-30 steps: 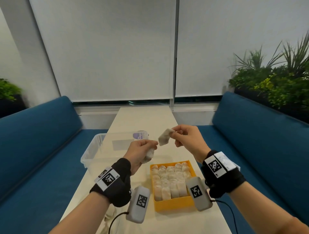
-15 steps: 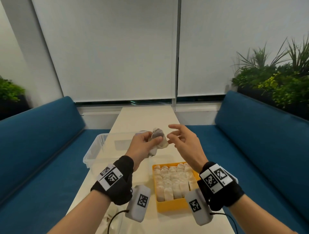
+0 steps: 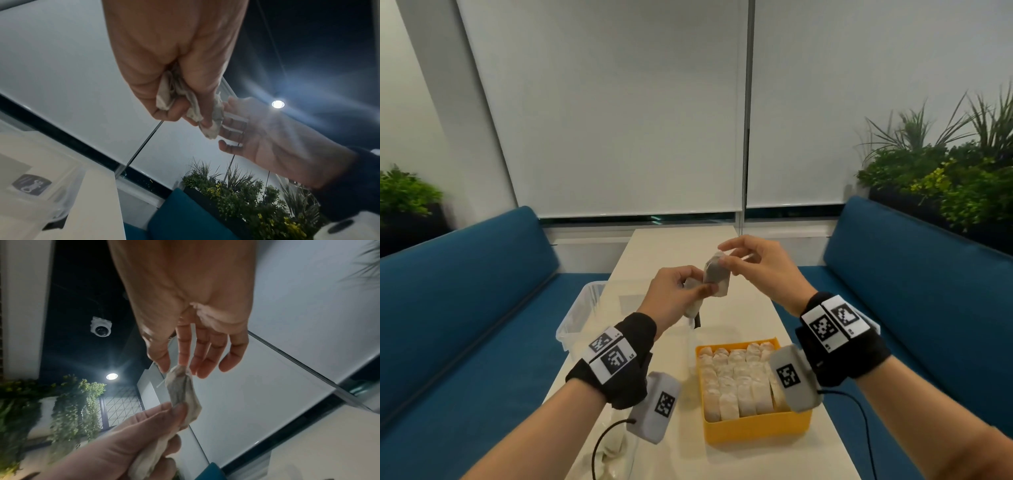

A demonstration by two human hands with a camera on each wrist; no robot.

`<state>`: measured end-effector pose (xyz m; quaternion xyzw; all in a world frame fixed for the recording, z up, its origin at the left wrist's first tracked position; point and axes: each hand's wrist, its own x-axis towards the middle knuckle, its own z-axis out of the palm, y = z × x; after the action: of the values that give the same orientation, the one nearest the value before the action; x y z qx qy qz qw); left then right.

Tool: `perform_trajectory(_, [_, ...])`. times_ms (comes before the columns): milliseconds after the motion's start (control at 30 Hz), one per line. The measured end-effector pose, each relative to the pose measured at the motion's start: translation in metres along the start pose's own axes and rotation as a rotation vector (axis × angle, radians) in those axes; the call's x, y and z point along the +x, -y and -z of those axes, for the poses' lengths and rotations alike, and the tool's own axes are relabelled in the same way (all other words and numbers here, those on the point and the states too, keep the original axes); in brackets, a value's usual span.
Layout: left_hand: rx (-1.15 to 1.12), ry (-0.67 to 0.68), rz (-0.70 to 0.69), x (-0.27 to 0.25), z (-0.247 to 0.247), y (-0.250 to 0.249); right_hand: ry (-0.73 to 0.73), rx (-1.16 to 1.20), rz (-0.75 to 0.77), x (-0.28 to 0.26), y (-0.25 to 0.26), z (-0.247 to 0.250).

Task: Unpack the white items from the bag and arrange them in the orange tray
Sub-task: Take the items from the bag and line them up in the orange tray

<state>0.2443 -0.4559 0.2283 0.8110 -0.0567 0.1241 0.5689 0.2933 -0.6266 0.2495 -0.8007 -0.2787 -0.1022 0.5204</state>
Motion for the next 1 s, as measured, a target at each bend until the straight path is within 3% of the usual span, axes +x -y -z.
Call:
perform_trajectory(567, [-0.021,0.059,0.047,0.005,-0.014,0.003,0.114,-0.216,0.125,0.008,0.002,0.017])
perform_trajectory(733, [-0.038,0.078,0.071,0.002,-0.018,0.010,0.096,-0.156,0.096,0.006,-0.006,0.017])
perform_trajectory(1000, [-0.040,0.080,0.091,0.000,-0.029,0.022,0.188,-0.339,0.077,-0.004,-0.013,0.017])
